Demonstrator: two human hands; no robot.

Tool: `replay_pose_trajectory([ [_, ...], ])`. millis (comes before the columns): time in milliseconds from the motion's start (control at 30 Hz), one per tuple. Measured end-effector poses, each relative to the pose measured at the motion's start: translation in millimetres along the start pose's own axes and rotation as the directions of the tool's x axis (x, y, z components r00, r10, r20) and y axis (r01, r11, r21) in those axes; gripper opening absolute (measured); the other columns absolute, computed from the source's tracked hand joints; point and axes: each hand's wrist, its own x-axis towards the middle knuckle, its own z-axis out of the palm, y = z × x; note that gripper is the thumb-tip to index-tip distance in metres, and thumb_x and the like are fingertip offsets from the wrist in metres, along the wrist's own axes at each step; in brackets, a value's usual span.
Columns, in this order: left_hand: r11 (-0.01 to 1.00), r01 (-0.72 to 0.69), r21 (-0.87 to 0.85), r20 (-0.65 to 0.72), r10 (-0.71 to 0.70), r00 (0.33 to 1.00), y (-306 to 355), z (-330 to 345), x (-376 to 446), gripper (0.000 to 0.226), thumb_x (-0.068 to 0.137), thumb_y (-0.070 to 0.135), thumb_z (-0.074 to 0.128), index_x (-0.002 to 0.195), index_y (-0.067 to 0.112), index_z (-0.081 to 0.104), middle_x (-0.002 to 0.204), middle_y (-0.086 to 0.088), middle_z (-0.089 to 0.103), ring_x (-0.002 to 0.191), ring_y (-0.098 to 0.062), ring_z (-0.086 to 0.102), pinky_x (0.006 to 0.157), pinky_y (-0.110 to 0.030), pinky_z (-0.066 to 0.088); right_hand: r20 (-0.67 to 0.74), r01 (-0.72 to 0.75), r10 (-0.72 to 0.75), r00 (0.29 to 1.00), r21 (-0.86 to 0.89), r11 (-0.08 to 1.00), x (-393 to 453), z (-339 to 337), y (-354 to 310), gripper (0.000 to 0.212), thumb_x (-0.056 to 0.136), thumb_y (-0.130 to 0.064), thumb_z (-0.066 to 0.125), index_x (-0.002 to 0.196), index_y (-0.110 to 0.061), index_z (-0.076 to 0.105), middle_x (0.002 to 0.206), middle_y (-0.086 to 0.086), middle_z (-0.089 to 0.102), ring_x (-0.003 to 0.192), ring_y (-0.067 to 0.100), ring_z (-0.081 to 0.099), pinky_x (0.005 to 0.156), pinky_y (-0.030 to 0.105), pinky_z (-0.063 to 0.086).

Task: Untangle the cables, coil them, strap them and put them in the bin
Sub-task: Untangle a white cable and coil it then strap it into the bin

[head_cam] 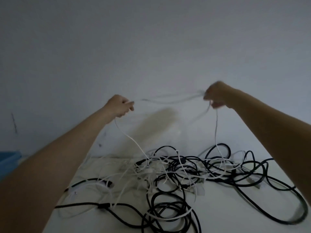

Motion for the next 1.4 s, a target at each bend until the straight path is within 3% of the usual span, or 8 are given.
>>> replay_pose_trajectory([
  [100, 1.000, -0.021, 0.007, 0.265, 0.019, 0.964, -3, 11, -13, 0.022, 0.095, 0.016, 0.053, 0.078, 0.010, 0.064, 0.062, -0.002, 0.037, 0.053, -0.013, 0.032, 0.047, -0.017, 0.029, 0.406, 0.038, -0.010, 0.914, -0.060, 0.997, -29, 22, -7, 0.068, 0.087, -0.010, 0.065, 0.145, -0.014, 0.029, 0.144, 0.020, 0.037, 0.096, 0.037, 0.064, 0.085, 0.044, 0.054],
  [233, 0.994, -0.066, -0.084, 0.402, 0.095, 0.911, 20, 32, -25, 0.017, 0.095, 0.020, 0.054, 0.089, 0.007, 0.064, 0.064, 0.001, 0.035, 0.057, -0.011, 0.030, 0.052, -0.018, 0.028, 0.546, 0.253, -0.381, 0.746, 0.296, 0.921, -51, 50, -44, 0.038, 0.088, -0.002, 0.061, 0.124, -0.006, 0.049, 0.113, 0.015, 0.062, 0.082, 0.027, 0.067, 0.073, 0.029, 0.056],
  [500, 0.924, 0.120, -0.364, 0.442, 0.058, 0.895, 17, 31, -30, 0.034, 0.099, 0.032, 0.045, 0.092, 0.004, 0.063, 0.065, 0.005, 0.036, 0.052, -0.005, 0.028, 0.045, -0.014, 0.026, 0.202, 0.531, -0.524, 0.827, 0.026, 0.847, -43, 59, -34, 0.007, 0.085, -0.005, 0.063, 0.085, -0.008, 0.069, 0.072, 0.003, 0.068, 0.046, -0.003, 0.060, 0.057, 0.003, 0.046],
  [667, 0.921, 0.127, -0.368, 0.473, 0.068, 0.878, 22, 33, -39, 0.023, 0.100, 0.022, 0.044, 0.084, 0.010, 0.057, 0.055, 0.009, 0.030, 0.042, -0.002, 0.023, 0.037, -0.012, 0.017, 0.297, 0.557, -0.487, 0.821, -0.235, 0.797, -44, 61, -24, 0.011, 0.087, -0.011, 0.061, 0.093, -0.008, 0.070, 0.091, 0.005, 0.070, 0.080, 0.014, 0.059, 0.065, 0.016, 0.043],
  [867, 0.713, 0.285, -0.640, 0.544, 0.158, 0.824, 35, 41, -53, 0.030, 0.103, 0.024, 0.034, 0.077, 0.015, 0.048, 0.051, 0.010, 0.036, 0.038, -0.001, 0.023, 0.039, -0.015, 0.010, -0.090, 0.389, -0.381, 0.920, 0.332, 0.860, -51, 85, -19, 0.013, 0.099, -0.019, 0.039, 0.093, -0.013, 0.048, 0.072, 0.005, 0.058, 0.066, 0.020, 0.057, 0.049, 0.018, 0.039],
  [1033, 0.378, 0.302, -0.875, 0.380, 0.150, 0.913, 52, 40, -53, 0.032, 0.103, 0.020, 0.034, 0.082, 0.006, 0.055, 0.056, 0.001, 0.060, 0.039, -0.002, 0.049, 0.031, -0.010, 0.027, 0.189, 0.271, -0.313, 0.931, 0.220, 0.937, -72, 111, -23, 0.053, 0.101, -0.041, 0.027, 0.066, -0.012, 0.054, 0.064, 0.006, 0.050, 0.048, 0.017, 0.047, 0.042, 0.022, 0.041],
  [1200, -0.023, 0.192, -0.981, 0.192, 0.031, 0.981, 43, 22, -38, 0.033, 0.102, 0.015, 0.036, 0.099, -0.012, 0.056, 0.093, -0.022, 0.067, 0.086, -0.026, 0.069, 0.066, -0.023, 0.059, 0.394, 0.367, -0.361, 0.845, 0.063, 0.928, -85, 138, -8, 0.046, 0.103, -0.034, 0.026, 0.097, -0.004, 0.060, 0.065, -0.005, 0.044, 0.070, 0.020, 0.047, 0.060, 0.026, 0.035],
  [1400, -0.005, -0.080, -0.997, -0.075, -0.306, 0.949, 9, -3, -16, 0.026, 0.101, 0.011, 0.041, 0.115, -0.007, 0.053, 0.124, -0.017, 0.052, 0.118, -0.032, 0.049, 0.098, -0.040, 0.045, 0.275, 0.215, -0.388, 0.879, 0.498, 0.840, -66, 127, 6, 0.013, 0.093, -0.006, 0.053, 0.084, -0.007, 0.061, 0.066, 0.002, 0.050, 0.062, 0.012, 0.047, 0.067, 0.023, 0.047],
])
